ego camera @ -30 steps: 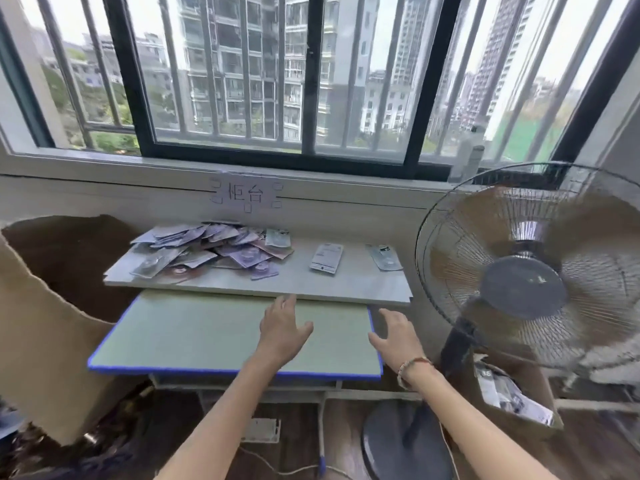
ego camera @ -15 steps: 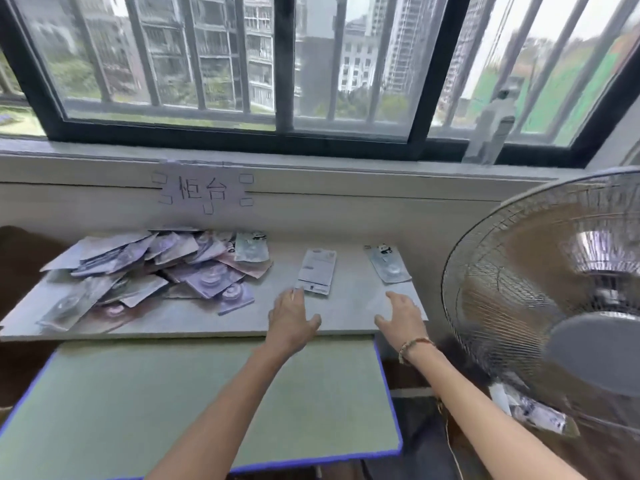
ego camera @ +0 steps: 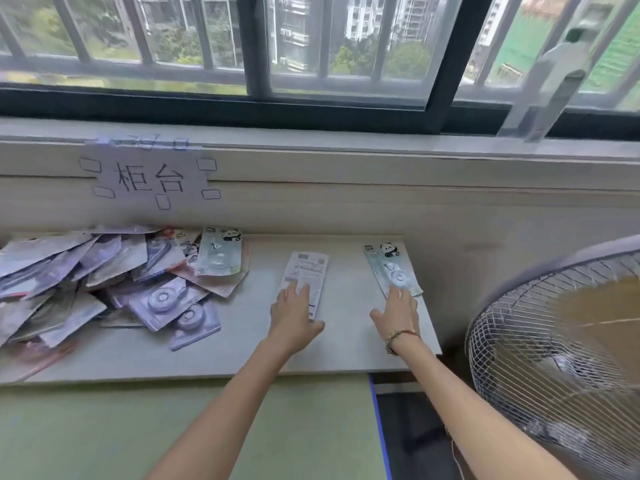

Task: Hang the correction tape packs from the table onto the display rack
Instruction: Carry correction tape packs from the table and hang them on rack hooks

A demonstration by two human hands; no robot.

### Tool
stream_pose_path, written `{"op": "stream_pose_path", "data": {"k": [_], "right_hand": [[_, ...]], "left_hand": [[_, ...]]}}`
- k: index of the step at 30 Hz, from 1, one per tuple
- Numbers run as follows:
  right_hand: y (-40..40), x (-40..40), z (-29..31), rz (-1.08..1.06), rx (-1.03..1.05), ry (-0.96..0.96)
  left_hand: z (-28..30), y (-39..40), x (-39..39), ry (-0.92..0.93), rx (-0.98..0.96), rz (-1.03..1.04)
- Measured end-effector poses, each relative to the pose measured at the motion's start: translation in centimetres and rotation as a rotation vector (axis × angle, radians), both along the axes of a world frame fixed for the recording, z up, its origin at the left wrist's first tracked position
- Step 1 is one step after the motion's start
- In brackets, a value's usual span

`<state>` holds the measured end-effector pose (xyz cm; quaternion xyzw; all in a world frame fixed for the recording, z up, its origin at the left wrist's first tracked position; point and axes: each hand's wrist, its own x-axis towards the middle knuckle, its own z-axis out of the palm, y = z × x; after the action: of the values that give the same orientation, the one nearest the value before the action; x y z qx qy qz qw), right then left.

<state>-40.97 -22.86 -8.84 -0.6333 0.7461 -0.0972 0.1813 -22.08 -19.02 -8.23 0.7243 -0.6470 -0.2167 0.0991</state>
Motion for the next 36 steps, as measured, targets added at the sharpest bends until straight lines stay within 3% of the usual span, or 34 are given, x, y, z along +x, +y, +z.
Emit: {"op": "stream_pose_path", "data": {"k": [6, 9, 15, 23, 29, 33, 36], "right_hand": [[-3.8, -0.4, -1.6, -0.023, -0.082, 0.115], [-5.1, -0.5, -2.3, 0.001, -0.082, 0.198], [-5.9, -0.6, -2.9, 0.005, -0.071, 0.213], [-1.7, 0.4, -2.9, 0.056, -0.086, 0.198], [1.3, 1.2, -2.2, 0.065, -0.023, 0.183], [2.6, 1.5, -1.7, 0.075, 0.018, 0.196], [3.1, 1.5, -1.3, 0.084, 0.05, 0.195]], "left_hand": [[-1.6, -2.1, -0.3, -0.127, 0.042, 0.028], [-1.9, -2.5, 0.1, -0.087, 0.097, 0.083], [-1.4, -2.7, 1.8, -0.156, 0.111, 0.006], [0.8, -1.8, 2.7, -0.207, -0.156, -0.027], [3.4, -1.2, 4.7, 0.149, -0.526, 0.052], [5.7, -1.0, 5.8, 0.353, -0.594, 0.127], [6.8, -1.1, 6.6, 0.359, -0.528, 0.091]]}}
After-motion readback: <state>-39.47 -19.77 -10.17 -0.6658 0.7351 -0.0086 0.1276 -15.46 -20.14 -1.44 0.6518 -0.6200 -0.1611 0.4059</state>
